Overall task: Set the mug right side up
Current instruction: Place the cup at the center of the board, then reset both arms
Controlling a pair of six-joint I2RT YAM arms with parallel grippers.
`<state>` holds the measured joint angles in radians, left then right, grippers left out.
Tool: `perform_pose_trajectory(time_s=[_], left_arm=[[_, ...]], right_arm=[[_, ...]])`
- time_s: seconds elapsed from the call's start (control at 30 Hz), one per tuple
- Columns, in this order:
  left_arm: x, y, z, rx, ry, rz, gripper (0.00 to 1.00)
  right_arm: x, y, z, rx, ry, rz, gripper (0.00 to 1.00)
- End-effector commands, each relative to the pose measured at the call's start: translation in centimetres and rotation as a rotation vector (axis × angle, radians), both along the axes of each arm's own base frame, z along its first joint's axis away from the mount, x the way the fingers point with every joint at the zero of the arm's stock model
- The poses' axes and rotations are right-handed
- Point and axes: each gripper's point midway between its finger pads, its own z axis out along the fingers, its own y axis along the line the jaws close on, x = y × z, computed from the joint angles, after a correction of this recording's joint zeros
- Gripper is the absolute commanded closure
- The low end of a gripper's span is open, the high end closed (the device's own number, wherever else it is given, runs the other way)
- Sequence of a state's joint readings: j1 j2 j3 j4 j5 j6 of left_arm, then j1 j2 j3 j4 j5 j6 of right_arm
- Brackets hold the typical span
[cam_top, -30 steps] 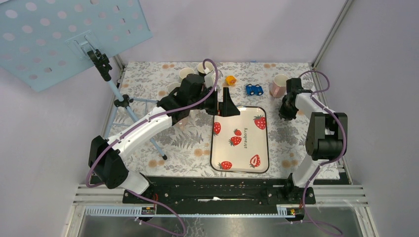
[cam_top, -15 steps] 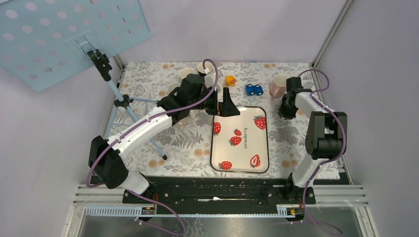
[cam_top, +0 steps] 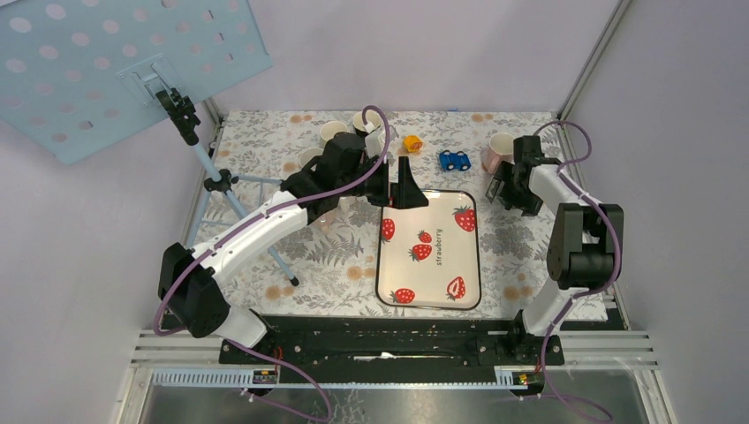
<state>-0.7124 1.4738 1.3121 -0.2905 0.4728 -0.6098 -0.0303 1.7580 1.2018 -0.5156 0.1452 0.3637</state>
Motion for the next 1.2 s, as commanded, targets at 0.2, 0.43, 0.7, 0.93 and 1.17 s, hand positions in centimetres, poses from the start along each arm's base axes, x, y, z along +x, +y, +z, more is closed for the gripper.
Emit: perform_pose_trajectory(time_s=[0.2, 0.43, 0.7, 0.93, 1.17], left_arm=[[1.0, 0.6, 3.0, -0.044, -0.087, 0.020, 0.01], [1.3, 1.4, 3.6, -0.050, -0.103, 0.037, 0.01], [1.4, 2.7, 4.5, -0.062, -0.135, 0.069, 0.01], [2.3, 4.3, 5.2, -0.048, -0.191, 0.153, 0.01], [3.9, 7.1, 5.7, 0.016, -0.265, 0.312, 0.01]], right_arm=[[-0.8, -0.2, 4.9, -0.003, -0.116, -0.029, 0.00], [-4.2, -0.4, 6.5, -0.019, -0.140, -0.049, 0.00], [-7.0, 1.1, 10.5, 0.015, -0.268, -0.015, 0.00], [-8.3, 6.9, 14.6, 0.098, -0.408, 0.151, 0.00], [-8.7, 12.5, 18.3, 0.288, -0.590, 0.335, 0.00]])
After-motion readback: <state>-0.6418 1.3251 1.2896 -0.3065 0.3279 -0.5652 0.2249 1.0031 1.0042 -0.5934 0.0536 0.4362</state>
